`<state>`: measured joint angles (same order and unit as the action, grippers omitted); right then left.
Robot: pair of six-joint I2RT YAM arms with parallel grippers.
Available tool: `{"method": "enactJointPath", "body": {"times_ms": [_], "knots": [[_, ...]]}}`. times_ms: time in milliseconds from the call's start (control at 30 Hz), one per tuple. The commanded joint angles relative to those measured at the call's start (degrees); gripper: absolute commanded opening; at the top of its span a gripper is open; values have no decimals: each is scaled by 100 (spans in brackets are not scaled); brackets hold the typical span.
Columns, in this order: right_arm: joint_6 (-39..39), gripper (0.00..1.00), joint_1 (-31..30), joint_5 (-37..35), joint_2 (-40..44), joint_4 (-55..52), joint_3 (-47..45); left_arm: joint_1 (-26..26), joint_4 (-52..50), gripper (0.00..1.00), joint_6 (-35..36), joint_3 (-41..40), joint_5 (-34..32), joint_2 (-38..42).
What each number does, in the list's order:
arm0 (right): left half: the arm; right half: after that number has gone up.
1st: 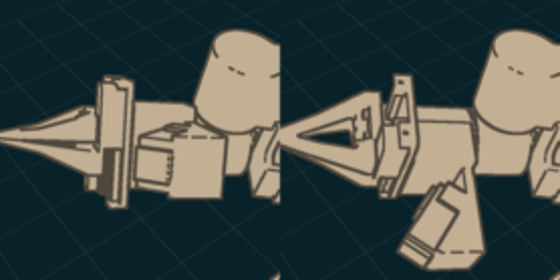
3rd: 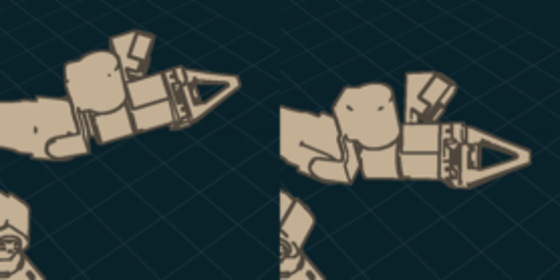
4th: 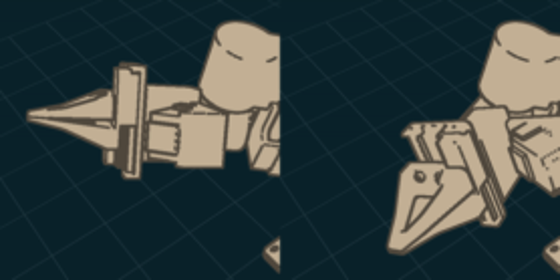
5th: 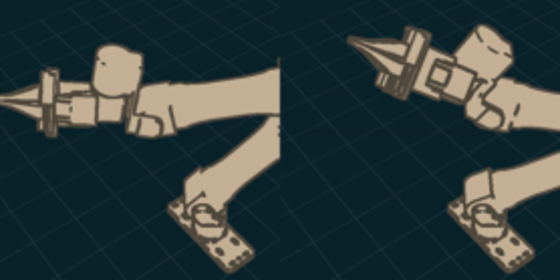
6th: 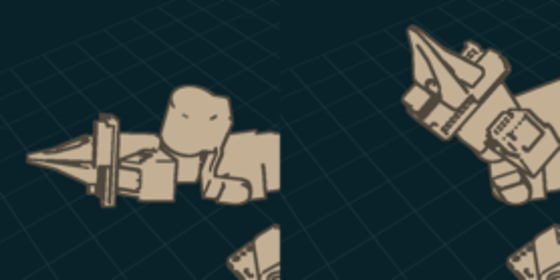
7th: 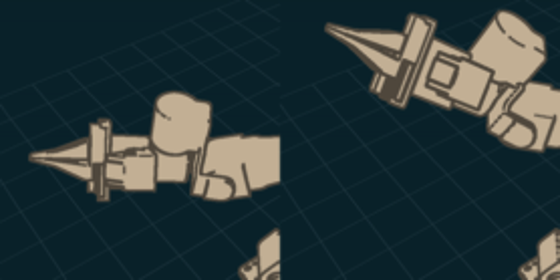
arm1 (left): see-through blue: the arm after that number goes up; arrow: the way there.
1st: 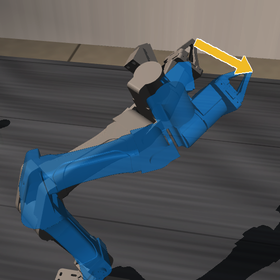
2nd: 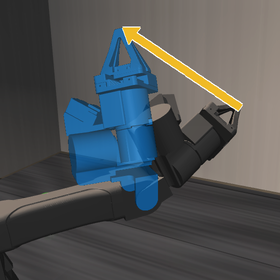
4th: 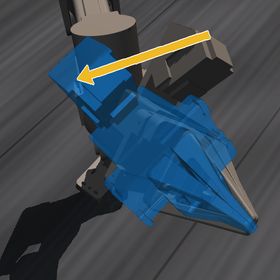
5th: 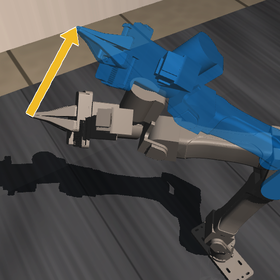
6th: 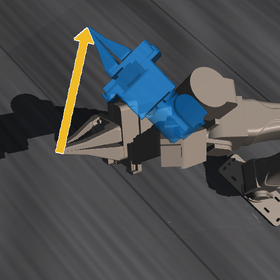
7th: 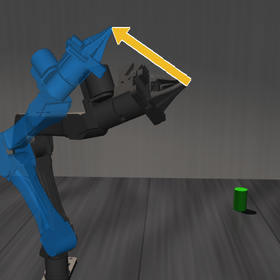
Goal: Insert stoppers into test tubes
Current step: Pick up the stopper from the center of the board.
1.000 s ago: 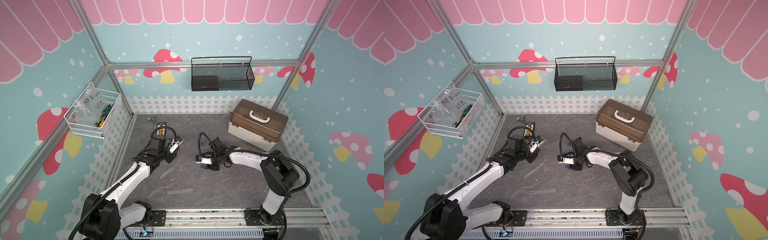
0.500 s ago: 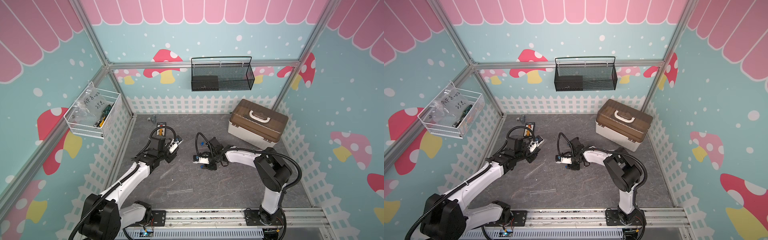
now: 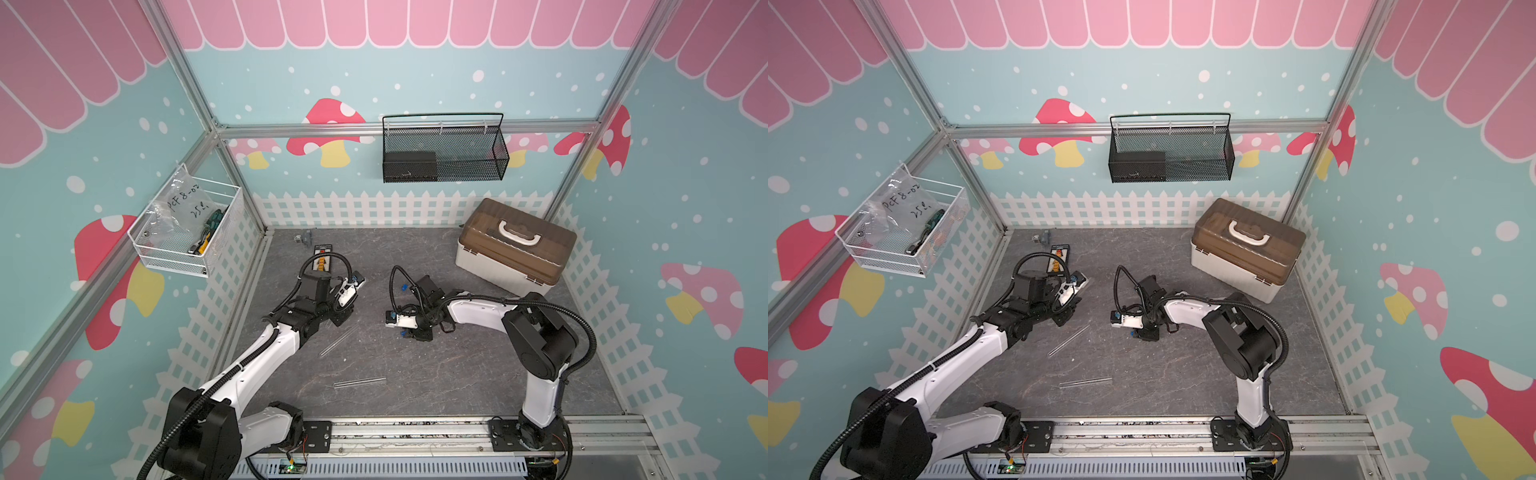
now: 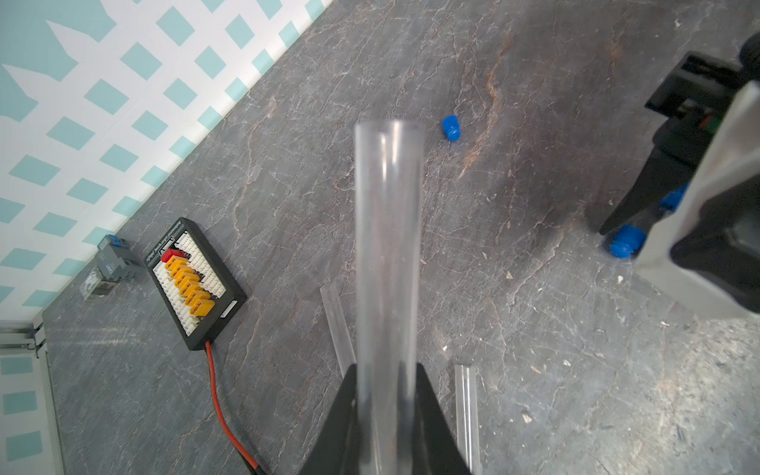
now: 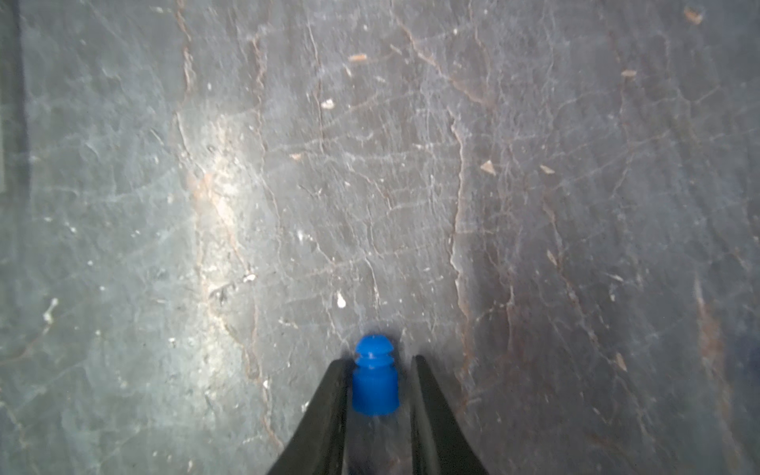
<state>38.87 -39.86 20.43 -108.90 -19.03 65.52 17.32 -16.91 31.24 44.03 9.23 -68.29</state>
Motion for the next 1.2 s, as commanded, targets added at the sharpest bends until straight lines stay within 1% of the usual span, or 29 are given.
{"method": "enactJointPath", "body": {"times_ms": [0, 100, 200, 633, 867, 967, 1067, 1167], "knots": [[56, 24, -40, 45, -175, -184, 79, -36, 64, 0, -39, -52, 70, 53], [67, 21, -40, 53, -223, -250, 132, -36, 65, 0, -31, -52, 70, 61], [68, 20, -40, 62, -227, -277, 146, -36, 55, 0, -31, -52, 78, 78], [136, 30, -41, -54, -41, -135, 45, -36, 73, 0, -4, -70, 105, 105], [121, 29, -41, -56, -43, -229, 91, -36, 78, 0, 4, -88, 105, 149], [144, 28, -40, -88, -43, -469, 184, -36, 95, 0, 3, -89, 105, 150], [186, 26, -47, -190, -43, -769, 332, -36, 89, 0, 3, -88, 114, 158], [197, 26, -51, -280, -63, -796, 374, -37, 83, 0, 18, -83, 108, 158]]}}
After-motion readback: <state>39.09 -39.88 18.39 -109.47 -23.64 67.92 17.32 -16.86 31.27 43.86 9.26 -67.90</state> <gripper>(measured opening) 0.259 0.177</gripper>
